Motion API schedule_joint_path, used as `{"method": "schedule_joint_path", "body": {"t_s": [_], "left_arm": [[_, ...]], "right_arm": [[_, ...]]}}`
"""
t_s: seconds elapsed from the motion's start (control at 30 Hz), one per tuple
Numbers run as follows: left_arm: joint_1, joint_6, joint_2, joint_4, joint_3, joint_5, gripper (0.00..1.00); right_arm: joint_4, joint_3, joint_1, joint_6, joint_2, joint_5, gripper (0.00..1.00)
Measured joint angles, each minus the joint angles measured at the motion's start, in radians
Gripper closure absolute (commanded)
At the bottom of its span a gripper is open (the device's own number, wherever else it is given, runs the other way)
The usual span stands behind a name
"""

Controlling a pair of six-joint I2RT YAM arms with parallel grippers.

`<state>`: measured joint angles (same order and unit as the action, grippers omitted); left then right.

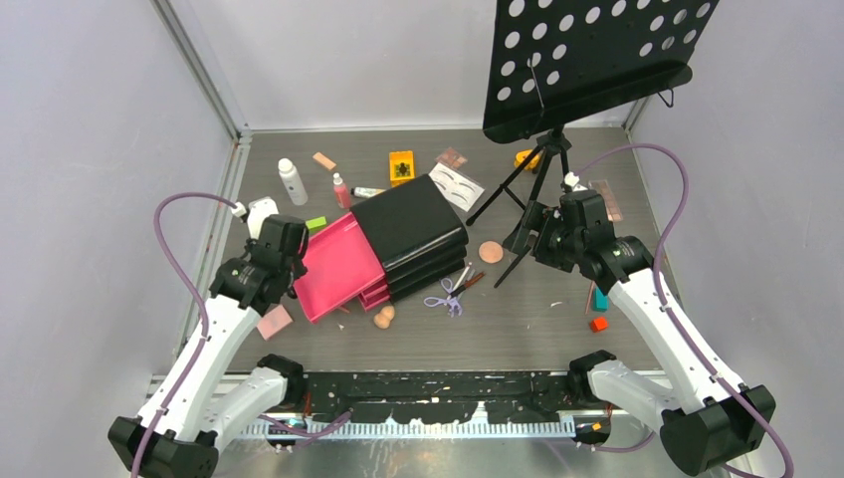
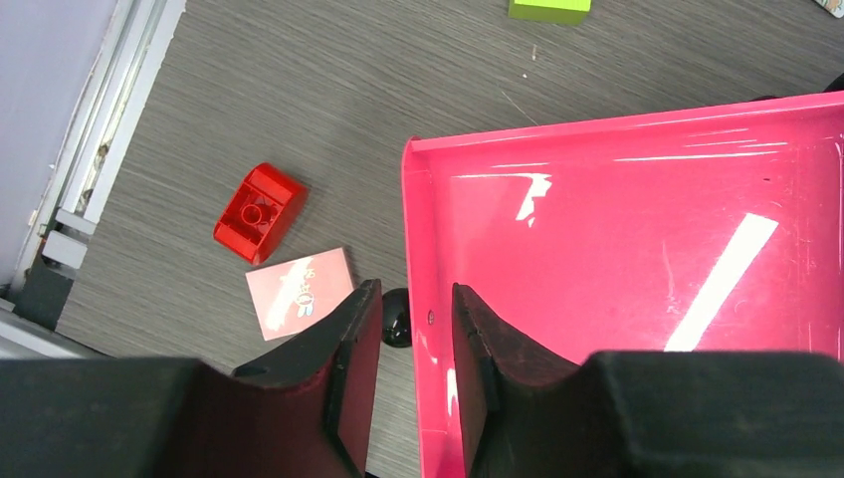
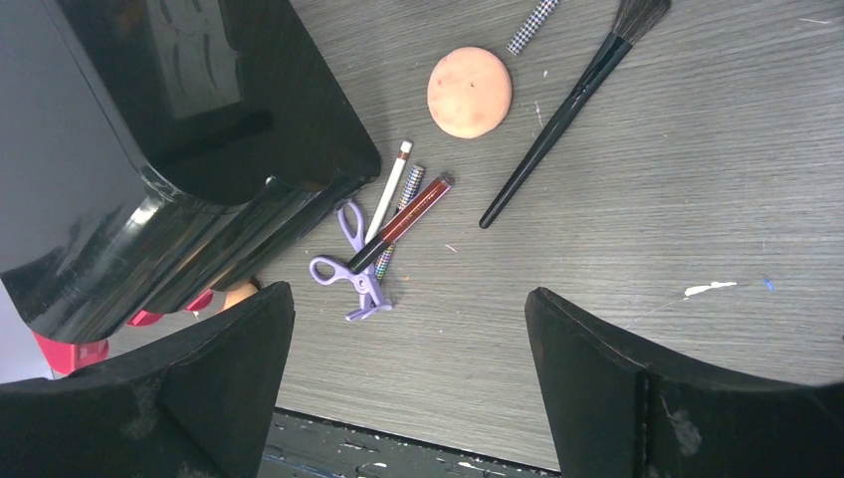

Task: Organize the makeup
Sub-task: Pick up the makeup from the center of the board.

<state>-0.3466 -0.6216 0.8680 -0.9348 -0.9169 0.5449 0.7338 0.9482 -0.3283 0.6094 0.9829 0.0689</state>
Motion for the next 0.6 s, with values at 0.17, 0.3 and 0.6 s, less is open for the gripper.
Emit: {"method": "schedule_joint_path", "body": {"t_s": [0.17, 0.3, 0.6], "left_arm": [[0.000, 0.000, -0.002, 0.001, 0.005, 0.000, 0.66], [0.000, 0.000, 0.002, 0.001, 0.006, -0.005, 0.58], [0.004, 0.028, 0.046, 0.000, -0.057, -0.004, 0.37]], "right_arm": [[0.000, 0.000, 0.000, 0.000, 0.000, 0.001, 0.10], [0.000, 0.000, 0.000, 0.000, 0.000, 0.001, 0.10], [0.000, 0.000, 0.000, -0.001, 0.000, 0.001, 0.10]]}}
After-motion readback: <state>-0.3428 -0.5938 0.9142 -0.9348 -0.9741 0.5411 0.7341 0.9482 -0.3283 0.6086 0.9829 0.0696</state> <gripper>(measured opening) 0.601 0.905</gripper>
